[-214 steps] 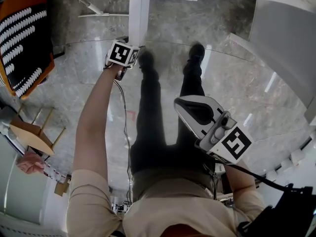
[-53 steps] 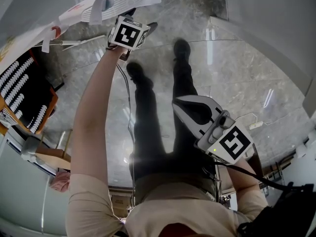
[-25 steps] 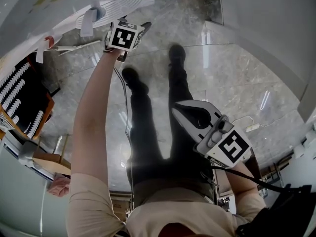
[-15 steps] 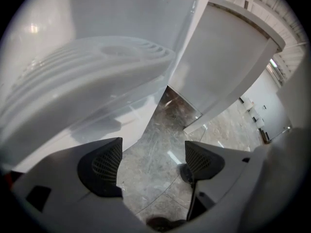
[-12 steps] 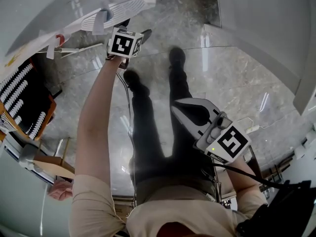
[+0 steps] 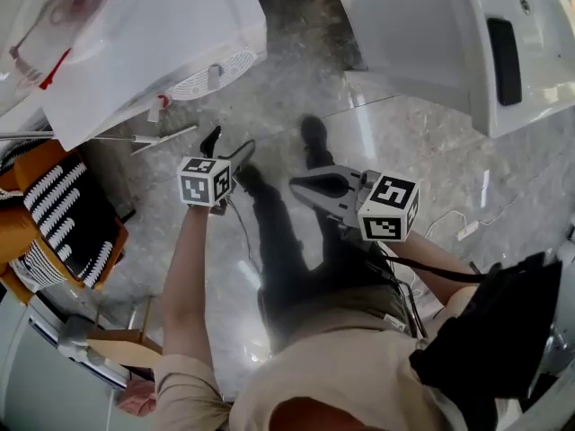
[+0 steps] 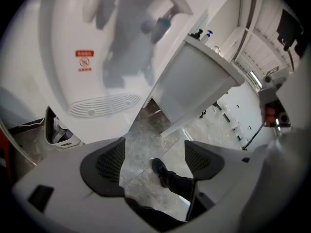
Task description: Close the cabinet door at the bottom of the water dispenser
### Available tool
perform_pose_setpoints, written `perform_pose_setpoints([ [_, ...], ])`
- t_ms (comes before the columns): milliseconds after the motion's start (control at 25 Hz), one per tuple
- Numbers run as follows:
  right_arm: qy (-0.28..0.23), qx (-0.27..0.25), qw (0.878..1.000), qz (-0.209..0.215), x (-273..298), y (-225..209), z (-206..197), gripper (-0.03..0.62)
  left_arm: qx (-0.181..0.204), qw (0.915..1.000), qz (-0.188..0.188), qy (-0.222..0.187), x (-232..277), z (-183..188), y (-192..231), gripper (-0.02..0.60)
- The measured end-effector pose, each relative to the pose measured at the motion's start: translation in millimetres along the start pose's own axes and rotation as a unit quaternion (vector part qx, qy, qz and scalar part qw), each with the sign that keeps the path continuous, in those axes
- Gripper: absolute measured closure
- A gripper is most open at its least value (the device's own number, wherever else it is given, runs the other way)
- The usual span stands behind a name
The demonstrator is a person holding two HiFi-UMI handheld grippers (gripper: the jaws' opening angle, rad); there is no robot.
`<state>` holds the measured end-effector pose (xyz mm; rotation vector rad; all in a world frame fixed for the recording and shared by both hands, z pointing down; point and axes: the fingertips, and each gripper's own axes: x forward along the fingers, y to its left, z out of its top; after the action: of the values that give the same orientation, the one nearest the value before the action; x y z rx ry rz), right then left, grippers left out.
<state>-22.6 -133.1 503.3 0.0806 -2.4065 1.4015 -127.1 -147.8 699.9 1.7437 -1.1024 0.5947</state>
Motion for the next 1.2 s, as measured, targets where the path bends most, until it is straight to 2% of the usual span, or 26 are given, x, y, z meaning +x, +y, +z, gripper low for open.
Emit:
perform_pose_setpoints([
  [200,0.001,0.015,1.000,0.002,5.9,27.2,10.6,0.580,-0.042,0.9969,-0.011,-0.066,-78.6,15.4,-37.7,0.215],
  [320,0.009,0.025,1.000,0.012,9.5,55.3,15.6,0.580,-0.060,0.9940,-0.031,-0.086,-111.4,11.7,-69.4,0.214],
  [520,0.006,0.042,0.999,0.021,20.1,88.1,27.9,0.580,-0.044,0.9913,-0.045,-0.116,-163.6,29.7,-100.7,0.215],
  [680,0.019,0.064,0.998,0.019,19.9,105.4,18.6,0.580,-0.052,0.9886,-0.057,-0.130,-194.5,23.6,-121.9,0.215],
  [800,0.010,0.069,0.997,0.016,25.6,114.3,24.9,0.580,-0.040,0.9883,-0.056,-0.136,-208.9,23.9,-123.1,0.215],
  [1080,-0.003,0.035,0.999,0.030,38.8,154.0,54.5,0.580,-0.048,0.9809,-0.045,-0.183,-250.7,37.7,-117.1,0.215],
  [1200,-0.023,0.025,0.999,0.031,37.1,170.7,69.7,0.580,-0.041,0.9793,-0.046,-0.193,-264.8,44.0,-120.7,0.215],
])
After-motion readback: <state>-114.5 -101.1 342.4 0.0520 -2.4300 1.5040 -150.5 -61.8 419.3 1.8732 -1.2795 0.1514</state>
